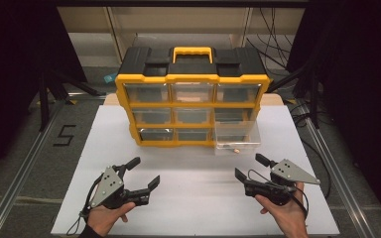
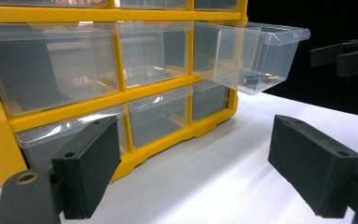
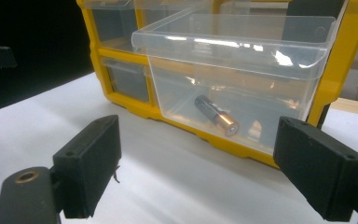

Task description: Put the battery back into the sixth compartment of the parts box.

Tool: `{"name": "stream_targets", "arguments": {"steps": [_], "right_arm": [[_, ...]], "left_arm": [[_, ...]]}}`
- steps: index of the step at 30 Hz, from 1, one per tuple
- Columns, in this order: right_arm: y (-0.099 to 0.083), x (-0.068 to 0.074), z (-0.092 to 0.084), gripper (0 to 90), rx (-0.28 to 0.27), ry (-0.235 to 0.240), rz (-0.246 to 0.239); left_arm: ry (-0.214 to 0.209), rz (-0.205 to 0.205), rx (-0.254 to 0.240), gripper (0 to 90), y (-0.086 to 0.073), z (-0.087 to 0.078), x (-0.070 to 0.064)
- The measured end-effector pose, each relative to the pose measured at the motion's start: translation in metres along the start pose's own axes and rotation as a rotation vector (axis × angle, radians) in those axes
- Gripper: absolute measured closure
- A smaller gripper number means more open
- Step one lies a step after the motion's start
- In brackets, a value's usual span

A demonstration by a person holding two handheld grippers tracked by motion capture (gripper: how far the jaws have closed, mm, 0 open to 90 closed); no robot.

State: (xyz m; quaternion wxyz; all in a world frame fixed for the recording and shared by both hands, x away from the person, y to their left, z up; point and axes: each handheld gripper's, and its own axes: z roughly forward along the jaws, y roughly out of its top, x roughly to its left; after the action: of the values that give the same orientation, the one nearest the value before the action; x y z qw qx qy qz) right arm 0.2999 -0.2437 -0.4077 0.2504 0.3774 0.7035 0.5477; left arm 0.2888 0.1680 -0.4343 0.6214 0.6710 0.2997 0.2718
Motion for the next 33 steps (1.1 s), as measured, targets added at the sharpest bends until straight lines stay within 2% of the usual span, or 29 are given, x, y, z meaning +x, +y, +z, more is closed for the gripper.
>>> {"name": "stream_targets", "arguments": {"steps": [1, 2, 3, 7, 9, 12, 17, 19, 33], "right_arm": [[-0.001, 0.001, 0.000, 16.1, 0.002, 0.009, 0.022], [-0.001, 0.000, 0.000, 16.1, -0.003, 0.007, 0.009], [-0.002, 0.000, -0.001, 16.0, 0.016, 0.013, 0.020], [-0.006, 0.000, -0.001, 16.0, 0.012, 0.009, 0.024], [-0.007, 0.000, -0.002, 16.0, 0.024, 0.022, 0.034], [-0.010, 0.001, -0.001, 15.9, 0.005, 0.020, 0.035], [-0.012, 0.001, -0.003, 15.9, 0.023, 0.029, 0.037], [-0.013, 0.001, -0.003, 15.9, 0.017, 0.015, 0.034], [-0.012, 0.001, -0.003, 15.9, 0.011, 0.020, 0.032]], "left_arm": [[0.000, 0.001, 0.000, 16.2, 0.000, 0.000, 0.000], [0.000, 0.001, 0.000, 16.2, 0.000, 0.000, 0.000], [0.000, 0.000, 0.000, 16.2, 0.000, 0.000, 0.000], [-0.001, 0.002, 0.000, 16.2, 0.000, 0.000, 0.000], [-0.001, 0.001, 0.000, 16.2, 0.000, 0.000, 0.000], [-0.001, 0.001, 0.000, 16.2, 0.000, 0.000, 0.000], [-0.002, 0.001, 0.001, 16.2, 0.000, 0.000, 0.000], [-0.001, 0.001, 0.002, 16.2, 0.000, 0.000, 0.000], [-0.001, 0.003, 0.003, 16.2, 0.000, 0.001, 0.001]]}}
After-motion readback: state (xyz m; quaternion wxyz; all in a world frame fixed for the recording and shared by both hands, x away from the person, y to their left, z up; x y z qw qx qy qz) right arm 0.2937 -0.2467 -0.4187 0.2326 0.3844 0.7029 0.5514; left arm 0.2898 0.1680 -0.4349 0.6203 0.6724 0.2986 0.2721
